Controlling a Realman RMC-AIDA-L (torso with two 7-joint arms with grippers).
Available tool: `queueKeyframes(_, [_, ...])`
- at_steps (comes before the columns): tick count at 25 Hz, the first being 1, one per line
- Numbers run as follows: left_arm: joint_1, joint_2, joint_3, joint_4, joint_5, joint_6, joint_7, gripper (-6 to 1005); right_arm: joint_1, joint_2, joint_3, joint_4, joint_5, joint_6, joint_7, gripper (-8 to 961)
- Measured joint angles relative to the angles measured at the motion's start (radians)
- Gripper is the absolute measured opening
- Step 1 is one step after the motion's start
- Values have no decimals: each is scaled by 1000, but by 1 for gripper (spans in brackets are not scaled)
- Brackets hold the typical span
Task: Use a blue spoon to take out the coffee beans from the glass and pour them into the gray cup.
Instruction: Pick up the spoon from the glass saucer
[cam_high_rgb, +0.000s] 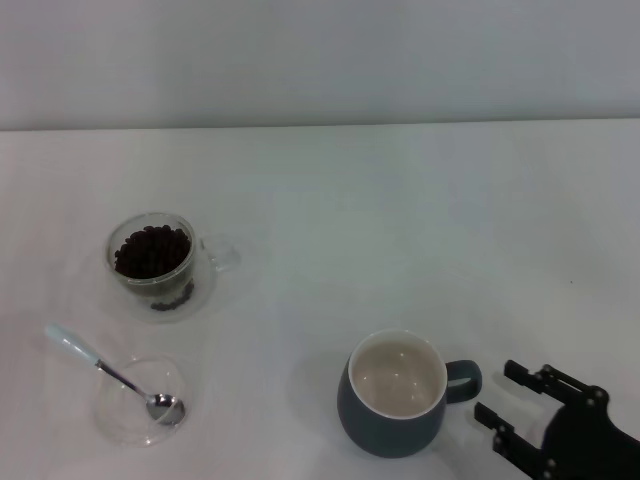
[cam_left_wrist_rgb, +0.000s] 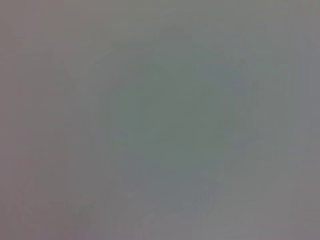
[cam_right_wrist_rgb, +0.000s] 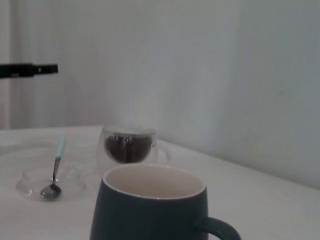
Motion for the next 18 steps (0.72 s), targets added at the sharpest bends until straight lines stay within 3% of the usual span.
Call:
queueKeyframes(6, [20, -2, 2, -1, 37, 17, -3, 889, -1, -5, 68, 123, 4, -179, 4, 589])
queueKeyframes(11, [71, -7, 2, -24, 78, 143, -58, 888, 8, -18, 200, 194, 5, -322, -17, 589])
queueKeyframes(14, [94, -5, 2, -48, 113, 215, -147, 888, 21, -28, 302, 187, 5, -376, -25, 589])
queueKeyframes(18, [143, -6, 2, -57, 175, 279, -324, 889, 59, -19, 451, 186, 5, -397, -54, 589])
